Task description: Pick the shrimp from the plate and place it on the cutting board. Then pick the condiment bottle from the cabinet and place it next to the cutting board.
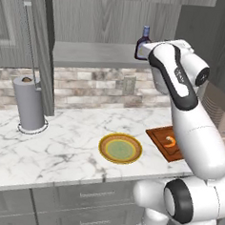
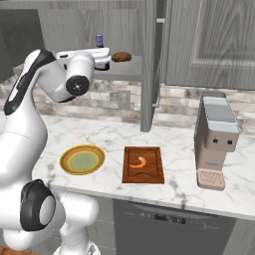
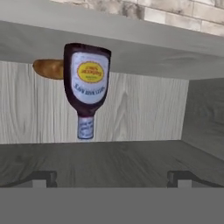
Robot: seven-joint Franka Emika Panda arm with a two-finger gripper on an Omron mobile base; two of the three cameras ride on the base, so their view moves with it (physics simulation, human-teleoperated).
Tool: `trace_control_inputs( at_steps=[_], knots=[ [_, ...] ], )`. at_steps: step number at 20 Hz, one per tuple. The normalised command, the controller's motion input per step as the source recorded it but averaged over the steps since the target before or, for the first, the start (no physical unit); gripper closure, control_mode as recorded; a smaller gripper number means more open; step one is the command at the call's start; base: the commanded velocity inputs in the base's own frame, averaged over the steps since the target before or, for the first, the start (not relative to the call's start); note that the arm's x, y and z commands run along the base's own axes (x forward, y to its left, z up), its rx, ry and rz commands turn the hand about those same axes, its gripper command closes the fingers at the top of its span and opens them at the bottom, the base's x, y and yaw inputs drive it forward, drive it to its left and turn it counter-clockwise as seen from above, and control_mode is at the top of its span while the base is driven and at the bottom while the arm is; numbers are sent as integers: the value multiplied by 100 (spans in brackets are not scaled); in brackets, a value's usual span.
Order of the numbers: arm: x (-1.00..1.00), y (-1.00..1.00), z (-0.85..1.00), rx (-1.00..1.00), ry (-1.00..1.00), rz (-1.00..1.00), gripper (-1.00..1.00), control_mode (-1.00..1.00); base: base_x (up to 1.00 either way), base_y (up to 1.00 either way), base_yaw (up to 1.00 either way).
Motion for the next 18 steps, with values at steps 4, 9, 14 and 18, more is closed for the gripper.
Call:
trace_control_inputs(
  at_steps=[4,9,14,18],
  knots=[
    [20,-1,0,2,0,-1,-100,-100,0,0,0],
    [20,-1,0,1,0,-1,-100,-100,0,0,0],
    [18,-2,0,1,0,-1,-100,-100,0,0,0],
    [16,0,0,0,0,-1,-100,-100,0,0,0]
  ],
)
